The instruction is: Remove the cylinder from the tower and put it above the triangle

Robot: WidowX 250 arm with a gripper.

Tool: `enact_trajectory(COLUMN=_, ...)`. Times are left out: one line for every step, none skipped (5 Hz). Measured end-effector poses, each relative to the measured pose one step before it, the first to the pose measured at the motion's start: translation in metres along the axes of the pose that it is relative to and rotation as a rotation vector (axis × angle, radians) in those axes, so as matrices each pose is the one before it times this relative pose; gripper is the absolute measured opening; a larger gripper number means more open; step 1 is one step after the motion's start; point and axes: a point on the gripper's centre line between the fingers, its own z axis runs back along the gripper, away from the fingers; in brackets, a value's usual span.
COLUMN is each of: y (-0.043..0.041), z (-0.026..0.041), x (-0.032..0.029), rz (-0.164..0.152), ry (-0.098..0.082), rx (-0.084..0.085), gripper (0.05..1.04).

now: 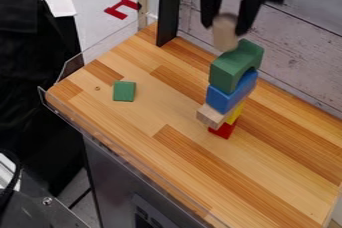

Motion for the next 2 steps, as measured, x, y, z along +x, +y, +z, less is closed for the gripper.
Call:
enact_trajectory(y=0.02608, z=0.00777, x=0.00721, rz=0.0417, ry=-0.0289, rx=-0.0028, gripper=0.515)
enact_trajectory(y=0.02151, z=-0.01057, x=0.00744, rz=0.0014, ry=-0.0076, rx=-0.0122, gripper=0.515)
